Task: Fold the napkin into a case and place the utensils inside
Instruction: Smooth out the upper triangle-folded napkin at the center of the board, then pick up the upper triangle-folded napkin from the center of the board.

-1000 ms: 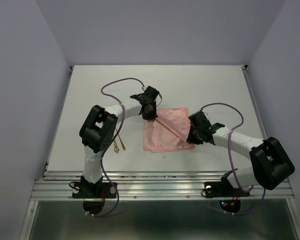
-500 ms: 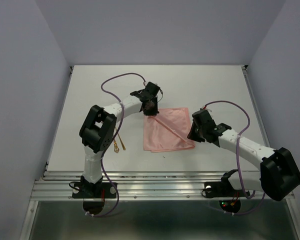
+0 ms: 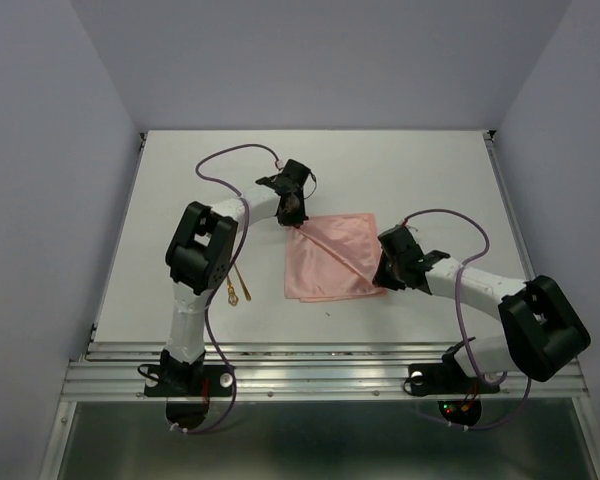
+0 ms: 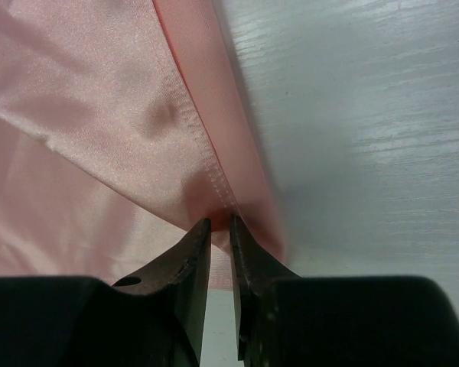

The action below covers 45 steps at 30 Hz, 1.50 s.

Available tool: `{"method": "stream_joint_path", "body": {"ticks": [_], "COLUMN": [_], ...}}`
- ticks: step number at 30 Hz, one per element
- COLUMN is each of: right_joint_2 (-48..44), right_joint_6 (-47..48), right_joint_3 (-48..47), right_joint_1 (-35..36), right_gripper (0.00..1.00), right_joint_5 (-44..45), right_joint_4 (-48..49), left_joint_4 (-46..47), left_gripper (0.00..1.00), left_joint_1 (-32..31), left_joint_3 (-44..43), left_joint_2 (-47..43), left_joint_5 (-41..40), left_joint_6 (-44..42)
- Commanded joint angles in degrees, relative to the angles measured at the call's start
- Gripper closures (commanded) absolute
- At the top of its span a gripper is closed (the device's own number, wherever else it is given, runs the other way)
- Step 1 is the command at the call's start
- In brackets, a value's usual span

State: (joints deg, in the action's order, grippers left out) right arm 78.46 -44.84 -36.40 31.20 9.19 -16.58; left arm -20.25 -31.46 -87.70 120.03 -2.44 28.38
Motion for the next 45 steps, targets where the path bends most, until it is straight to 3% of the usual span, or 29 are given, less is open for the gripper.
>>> {"method": "stream_joint_path", "body": {"ticks": [1,11,27,35,45], "right_joint_2": [-1.9,-10.0,10.1,12.6,12.8], "right_joint_6": [0.2,3.0,5.5,7.6,11.9], "right_joint_3": [0.9,-6.8,-22.5,-25.6,-27.8], "right_joint_1": [0.3,0.3,10.4,10.9,4.7], "right_gripper": [0.78,0.77,0.76,0.64,0.58], "right_joint_5": [1.3,3.8,11.3,19.8,15.9], "right_joint_4": [-1.2,-8.6,-8.4,-11.1,-11.1], "left_joint_4": [-1.5,-3.4,-2.7,-2.7,-2.1], "left_gripper": [0.94,0.93,0.88,0.85,0.8], "left_joint_1": [-0.3,0.0,6.1,7.2,7.2], "left_joint_3": [-2.5,1.7,21.4,27.0,24.9], "left_joint_2": [1.5,-12.7,-29.9,-32.6,-31.6], "left_joint_5": [-2.0,-6.1,-5.6,-6.2,-5.3], "left_joint_6": [-0.7,0.0,2.2,3.3,3.7]}}
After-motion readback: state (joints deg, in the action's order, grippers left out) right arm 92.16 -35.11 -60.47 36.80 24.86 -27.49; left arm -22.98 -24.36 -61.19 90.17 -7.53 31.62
